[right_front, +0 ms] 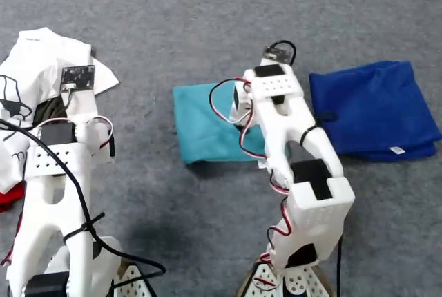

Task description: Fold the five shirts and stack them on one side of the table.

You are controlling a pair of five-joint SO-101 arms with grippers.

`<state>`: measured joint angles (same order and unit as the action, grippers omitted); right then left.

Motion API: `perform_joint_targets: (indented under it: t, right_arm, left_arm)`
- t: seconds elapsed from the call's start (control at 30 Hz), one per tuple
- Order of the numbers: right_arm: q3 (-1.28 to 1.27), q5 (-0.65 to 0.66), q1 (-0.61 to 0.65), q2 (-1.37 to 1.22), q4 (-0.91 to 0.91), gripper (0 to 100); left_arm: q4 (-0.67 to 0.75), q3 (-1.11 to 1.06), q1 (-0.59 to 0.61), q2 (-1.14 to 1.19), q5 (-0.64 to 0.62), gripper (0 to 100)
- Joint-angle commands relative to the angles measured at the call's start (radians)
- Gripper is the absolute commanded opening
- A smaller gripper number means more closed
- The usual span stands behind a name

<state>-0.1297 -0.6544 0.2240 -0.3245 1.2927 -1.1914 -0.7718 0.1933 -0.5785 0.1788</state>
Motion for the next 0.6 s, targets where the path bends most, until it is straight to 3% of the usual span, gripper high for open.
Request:
perform_joint_targets:
  t: [0.0,0.33,0.57]
  right_arm:
    - [0.068,-0.003,-0.044,0.019,0.061,27.4]
    - [0.162,-0.006,-0.045,0.102,0.301,27.4]
    - [0.074,-0.018,-0.005,0.096,0.123,27.4]
  left_arm:
    - [0.011,0.006,0.015,-0.025,0.009,2]
    - [0.009,0.005,0.009,-0.025,0.005,2]
    - [0.003,-0.014,0.011,-0.025,0.006,2]
